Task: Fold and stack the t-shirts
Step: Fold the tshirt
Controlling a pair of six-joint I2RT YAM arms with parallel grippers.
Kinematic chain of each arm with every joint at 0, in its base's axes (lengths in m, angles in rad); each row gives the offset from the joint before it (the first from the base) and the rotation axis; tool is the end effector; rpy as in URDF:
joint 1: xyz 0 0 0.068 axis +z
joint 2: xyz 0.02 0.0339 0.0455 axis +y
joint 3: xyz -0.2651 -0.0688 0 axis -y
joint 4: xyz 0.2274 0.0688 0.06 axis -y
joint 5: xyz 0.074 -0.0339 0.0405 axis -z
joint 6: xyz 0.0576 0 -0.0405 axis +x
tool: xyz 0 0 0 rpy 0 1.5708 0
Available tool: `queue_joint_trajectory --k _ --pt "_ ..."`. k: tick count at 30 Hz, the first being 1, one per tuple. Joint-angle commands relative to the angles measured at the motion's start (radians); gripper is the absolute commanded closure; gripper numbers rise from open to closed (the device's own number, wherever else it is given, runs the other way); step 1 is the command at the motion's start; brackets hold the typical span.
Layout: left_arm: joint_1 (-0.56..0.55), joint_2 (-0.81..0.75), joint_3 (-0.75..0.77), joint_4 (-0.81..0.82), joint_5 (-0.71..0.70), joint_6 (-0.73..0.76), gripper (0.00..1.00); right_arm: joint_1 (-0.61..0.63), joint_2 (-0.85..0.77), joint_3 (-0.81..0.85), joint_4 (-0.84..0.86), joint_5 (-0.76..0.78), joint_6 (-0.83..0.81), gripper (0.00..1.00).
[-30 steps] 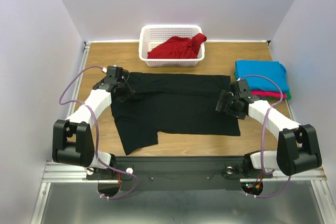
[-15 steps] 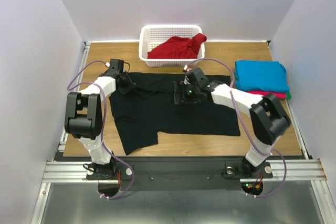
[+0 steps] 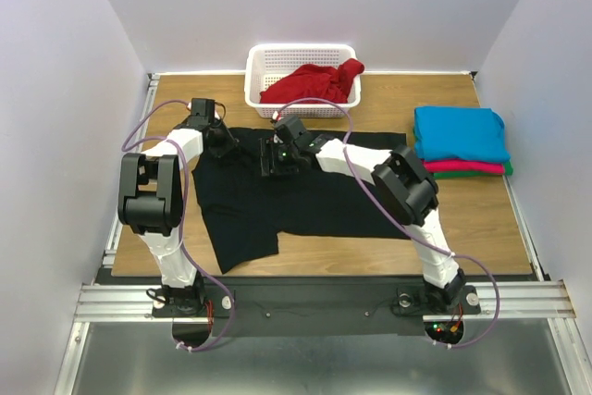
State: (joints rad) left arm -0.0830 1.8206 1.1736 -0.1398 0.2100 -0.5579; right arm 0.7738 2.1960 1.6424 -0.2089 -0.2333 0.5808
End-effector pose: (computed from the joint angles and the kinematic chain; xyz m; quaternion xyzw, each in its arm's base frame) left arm 0.3928 -0.0447 0.1889 -0.1773 0.9027 -0.2116 0.3301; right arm 0.3442 0.3549 0.1701 -0.1335 0.9045 0.3282 0.2373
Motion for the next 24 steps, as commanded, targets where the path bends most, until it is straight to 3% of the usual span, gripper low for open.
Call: queue_joint_trajectory --k 1,10,14,18,24 --pt "0.014 0.003 0.02 0.042 0.035 0.018 0.82 0.021 0.054 0.076 0.049 0.078 0.065 0.28" --pt "0.025 -0.003 -0.008 0.055 0.051 0.019 0.82 0.038 0.103 0.111 0.12 0.224 0.168 0.32" --pt "0.032 -0.009 -0.022 0.068 0.063 0.016 0.82 0.038 0.119 0.116 0.135 0.227 0.188 0.36" --pt "0.035 -0.014 -0.028 0.074 0.071 0.012 0.82 0.041 0.13 0.114 0.17 0.216 0.22 0.48" --pt "0.037 -0.021 -0.042 0.078 0.078 0.009 0.82 0.045 0.146 0.131 0.198 0.224 0.243 0.5"
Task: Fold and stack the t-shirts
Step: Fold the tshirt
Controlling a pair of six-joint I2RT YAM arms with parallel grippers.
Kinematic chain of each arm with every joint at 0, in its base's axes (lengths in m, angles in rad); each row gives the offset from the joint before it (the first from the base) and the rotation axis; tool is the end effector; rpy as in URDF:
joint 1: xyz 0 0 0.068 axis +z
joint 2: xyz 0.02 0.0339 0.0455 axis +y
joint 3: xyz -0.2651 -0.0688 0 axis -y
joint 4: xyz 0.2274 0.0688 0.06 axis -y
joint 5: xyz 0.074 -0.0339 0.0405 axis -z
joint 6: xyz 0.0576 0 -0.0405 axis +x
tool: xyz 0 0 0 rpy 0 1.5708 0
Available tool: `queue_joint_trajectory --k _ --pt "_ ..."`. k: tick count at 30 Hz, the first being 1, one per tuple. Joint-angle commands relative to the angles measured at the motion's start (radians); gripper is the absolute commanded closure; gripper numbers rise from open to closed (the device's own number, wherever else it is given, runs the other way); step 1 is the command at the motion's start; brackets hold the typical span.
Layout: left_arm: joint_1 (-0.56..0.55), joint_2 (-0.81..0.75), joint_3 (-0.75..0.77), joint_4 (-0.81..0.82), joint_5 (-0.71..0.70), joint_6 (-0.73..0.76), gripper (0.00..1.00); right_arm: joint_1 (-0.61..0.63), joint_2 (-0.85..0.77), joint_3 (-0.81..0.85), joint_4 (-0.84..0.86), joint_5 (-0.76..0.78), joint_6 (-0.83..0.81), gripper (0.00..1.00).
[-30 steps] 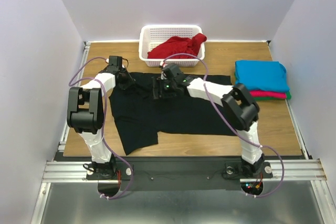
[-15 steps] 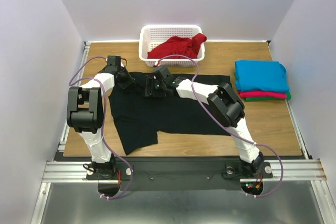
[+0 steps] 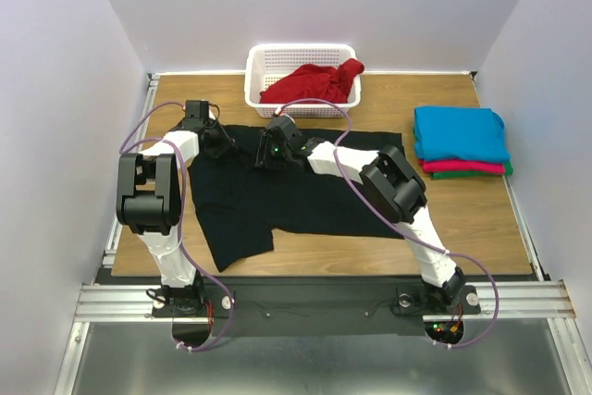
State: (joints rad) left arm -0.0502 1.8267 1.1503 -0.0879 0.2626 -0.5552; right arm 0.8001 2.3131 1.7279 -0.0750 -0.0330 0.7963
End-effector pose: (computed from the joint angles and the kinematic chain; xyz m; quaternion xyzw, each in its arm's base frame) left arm 0.3943 -0.0348 0.1847 -0.1781 0.8958 -0.2309 0.3354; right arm 0.3649 0.3786 0.1526 -0.0090 0.8980 0.3252 0.2963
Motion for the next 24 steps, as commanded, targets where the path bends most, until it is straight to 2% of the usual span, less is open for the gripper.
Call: queue_joint_trajectory --k 1,6,11,15,18,24 --pt "0.006 -0.029 -0.021 0.027 0.024 0.008 0.82 0.019 0.023 0.039 0.064 0.027 0.024 0.5" --pt "0.012 -0.035 -0.034 0.033 0.027 0.006 0.82 0.019 -0.034 -0.002 0.064 0.128 0.015 0.5" --pt "0.013 -0.044 -0.04 0.034 0.03 0.009 0.82 0.022 -0.041 0.012 0.063 0.157 0.003 0.53" --pt "0.016 -0.052 -0.046 0.034 0.027 0.011 0.82 0.025 -0.027 0.025 0.063 0.145 0.0 0.68" --pt "0.018 -0.055 -0.05 0.034 0.029 0.012 0.82 0.03 -0.024 0.032 0.063 0.145 -0.003 0.7" --pt "0.018 -0.063 -0.063 0.036 0.035 0.011 0.82 0.037 -0.07 0.01 0.06 0.172 -0.034 0.8"
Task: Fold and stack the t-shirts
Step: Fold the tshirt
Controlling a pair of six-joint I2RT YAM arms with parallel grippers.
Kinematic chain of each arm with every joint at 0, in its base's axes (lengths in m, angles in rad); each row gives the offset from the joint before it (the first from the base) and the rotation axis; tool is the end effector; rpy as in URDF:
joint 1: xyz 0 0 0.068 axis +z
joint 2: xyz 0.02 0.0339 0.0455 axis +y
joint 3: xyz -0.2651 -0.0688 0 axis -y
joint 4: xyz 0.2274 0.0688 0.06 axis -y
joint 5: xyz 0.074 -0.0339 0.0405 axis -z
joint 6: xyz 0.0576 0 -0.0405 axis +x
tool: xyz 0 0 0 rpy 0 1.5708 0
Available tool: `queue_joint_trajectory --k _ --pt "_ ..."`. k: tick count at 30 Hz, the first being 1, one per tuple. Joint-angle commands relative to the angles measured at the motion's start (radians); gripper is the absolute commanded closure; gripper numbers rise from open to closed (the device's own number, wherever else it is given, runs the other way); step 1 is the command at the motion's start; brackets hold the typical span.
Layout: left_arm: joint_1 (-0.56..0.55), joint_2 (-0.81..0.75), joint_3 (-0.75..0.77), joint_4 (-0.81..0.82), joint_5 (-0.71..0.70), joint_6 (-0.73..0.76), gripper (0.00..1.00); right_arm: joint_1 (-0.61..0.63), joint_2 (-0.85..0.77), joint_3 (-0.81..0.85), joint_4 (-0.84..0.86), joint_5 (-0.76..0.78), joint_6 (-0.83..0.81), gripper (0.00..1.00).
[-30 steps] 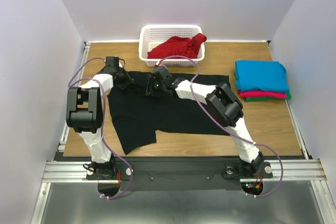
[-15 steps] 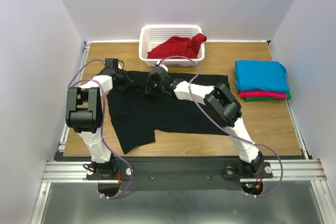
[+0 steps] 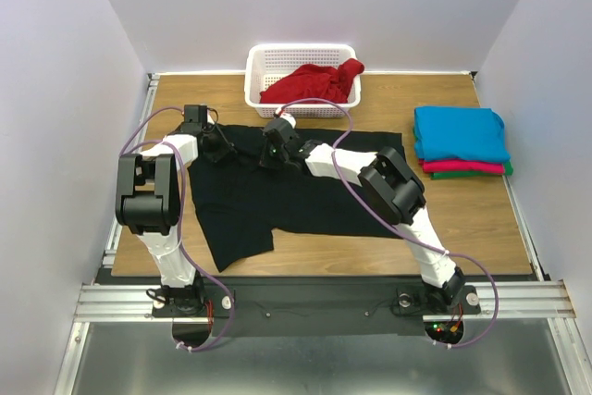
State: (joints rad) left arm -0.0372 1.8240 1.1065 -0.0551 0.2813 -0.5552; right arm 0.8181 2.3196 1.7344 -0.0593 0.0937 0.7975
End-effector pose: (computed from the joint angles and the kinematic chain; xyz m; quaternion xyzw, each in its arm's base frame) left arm 0.3889 -0.0305 0.1756 -0.1810 0.8958 -0.2358 0.3303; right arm 0.3650 0.3818 0.1532 0.0117 0.8938 0.2936 0.3387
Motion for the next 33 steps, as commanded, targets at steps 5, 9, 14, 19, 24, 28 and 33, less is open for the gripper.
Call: queue_joint_trajectory --k 5,9,14,19,24,28,33 --pt "0.005 -0.098 -0.046 0.001 0.01 0.014 0.83 0.024 -0.132 -0.05 0.024 0.084 -0.053 0.83" --pt "0.005 -0.123 -0.065 -0.003 0.006 0.014 0.83 0.027 -0.124 -0.039 -0.027 0.052 -0.075 0.93" --pt "0.005 -0.163 -0.097 -0.011 -0.014 0.011 0.83 0.027 -0.115 -0.024 -0.073 0.008 -0.075 0.99" --pt "0.005 -0.216 -0.163 -0.015 -0.037 -0.009 0.83 0.029 -0.141 -0.048 -0.134 -0.046 -0.04 1.0" --pt "0.005 -0.299 -0.263 -0.014 -0.056 -0.04 0.82 0.027 -0.177 -0.067 -0.195 -0.089 -0.018 0.99" --pt "0.005 -0.359 -0.289 -0.043 -0.082 -0.046 0.82 0.029 -0.204 -0.087 -0.223 -0.133 -0.015 0.99" --pt "0.005 -0.396 -0.304 -0.078 -0.064 -0.046 0.82 0.029 -0.227 -0.096 -0.243 -0.132 -0.011 0.99"
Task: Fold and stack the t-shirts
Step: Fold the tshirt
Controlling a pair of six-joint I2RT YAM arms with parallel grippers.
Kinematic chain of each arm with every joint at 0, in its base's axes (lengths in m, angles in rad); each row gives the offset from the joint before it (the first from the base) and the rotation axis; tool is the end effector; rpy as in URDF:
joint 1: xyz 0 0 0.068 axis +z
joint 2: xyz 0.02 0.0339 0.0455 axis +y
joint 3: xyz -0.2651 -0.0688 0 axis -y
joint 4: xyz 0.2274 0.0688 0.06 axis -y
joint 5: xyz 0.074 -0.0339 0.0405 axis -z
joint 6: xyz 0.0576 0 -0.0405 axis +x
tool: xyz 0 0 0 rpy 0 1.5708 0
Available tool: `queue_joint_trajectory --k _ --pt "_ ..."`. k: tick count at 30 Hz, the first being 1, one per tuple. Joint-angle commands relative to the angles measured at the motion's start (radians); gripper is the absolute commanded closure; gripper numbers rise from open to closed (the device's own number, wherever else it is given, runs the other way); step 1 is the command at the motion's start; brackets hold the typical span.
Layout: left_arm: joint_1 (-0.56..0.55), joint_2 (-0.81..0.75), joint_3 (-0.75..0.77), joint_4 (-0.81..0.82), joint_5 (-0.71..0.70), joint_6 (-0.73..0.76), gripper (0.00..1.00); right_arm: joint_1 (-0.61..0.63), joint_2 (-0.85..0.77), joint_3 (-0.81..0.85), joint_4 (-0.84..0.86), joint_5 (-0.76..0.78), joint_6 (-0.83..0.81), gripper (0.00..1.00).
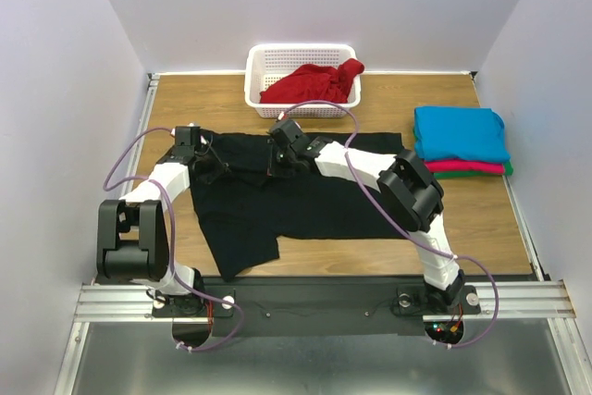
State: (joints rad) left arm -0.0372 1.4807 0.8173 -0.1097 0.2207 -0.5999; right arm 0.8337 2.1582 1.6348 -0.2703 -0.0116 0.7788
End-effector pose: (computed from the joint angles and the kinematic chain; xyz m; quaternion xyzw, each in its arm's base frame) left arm 0.3048 -0.0240 0.1938 -0.2132 0.8918 -0.2173 0.3348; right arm 0.3263 0.3604 0.1786 -0.0276 0.9250 0.2771 0.2584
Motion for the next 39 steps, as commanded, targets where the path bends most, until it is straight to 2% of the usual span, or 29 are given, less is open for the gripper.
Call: queue_joint_trajectory --k 1,8,11,12,13,14,15,16,17,21,22,27,30,33,34,39 --pt "0.005 -0.057 -0.015 -0.03 0.0 -0.003 0.82 0.013 -0.064 0.008 -0.036 -0.048 0.007 0.99" --pt "0.005 -0.132 -0.064 -0.076 -0.021 -0.017 0.8 0.011 -0.067 -0.006 -0.078 -0.071 0.013 0.98" --pt "0.005 -0.132 -0.104 -0.087 -0.058 -0.023 0.71 0.012 -0.066 -0.027 -0.081 -0.064 0.017 0.89" --pt "0.005 -0.132 -0.113 -0.085 -0.064 -0.027 0.48 0.012 -0.067 -0.032 -0.084 -0.06 0.019 0.8" --pt "0.005 -0.132 -0.119 -0.087 -0.069 -0.031 0.18 0.012 -0.07 -0.035 -0.087 -0.06 0.017 0.63" --pt "0.005 -0.146 -0.128 -0.084 -0.072 -0.038 0.02 0.01 -0.073 -0.041 -0.089 -0.057 0.017 0.61" --pt "0.005 -0.154 -0.127 -0.091 -0.084 -0.041 0.02 0.011 -0.078 -0.041 -0.092 -0.057 0.013 0.57" --pt "0.005 -0.167 -0.118 -0.103 -0.098 -0.044 0.02 0.012 -0.087 -0.041 -0.095 -0.054 -0.001 0.46" --pt "0.005 -0.192 -0.09 -0.134 -0.119 -0.044 0.02 0.01 -0.107 -0.039 -0.104 -0.047 -0.015 0.4" --pt "0.005 -0.267 -0.014 -0.182 -0.152 -0.04 0.02 0.012 -0.197 -0.068 -0.119 -0.011 -0.067 0.2" --pt "0.005 -0.283 0.011 -0.186 -0.153 -0.04 0.02 0.012 -0.218 -0.078 -0.121 0.005 -0.078 0.02" --pt "0.005 -0.24 0.078 -0.173 -0.136 -0.017 0.02 -0.042 -0.33 -0.154 -0.144 0.098 -0.134 0.0" --pt "0.005 -0.153 0.103 -0.116 -0.084 -0.001 0.02 -0.149 -0.382 -0.223 -0.144 0.073 -0.159 0.0" --pt "0.003 -0.056 0.112 -0.024 -0.029 0.002 0.02 -0.237 -0.397 -0.271 -0.142 0.163 -0.228 0.0" --pt "0.003 -0.028 0.117 -0.001 -0.015 0.003 0.02 -0.257 -0.39 -0.273 -0.142 0.218 -0.249 0.0" --pt "0.003 0.185 0.201 0.071 0.028 0.006 0.02 -0.47 -0.334 -0.259 -0.139 0.208 -0.302 0.0"
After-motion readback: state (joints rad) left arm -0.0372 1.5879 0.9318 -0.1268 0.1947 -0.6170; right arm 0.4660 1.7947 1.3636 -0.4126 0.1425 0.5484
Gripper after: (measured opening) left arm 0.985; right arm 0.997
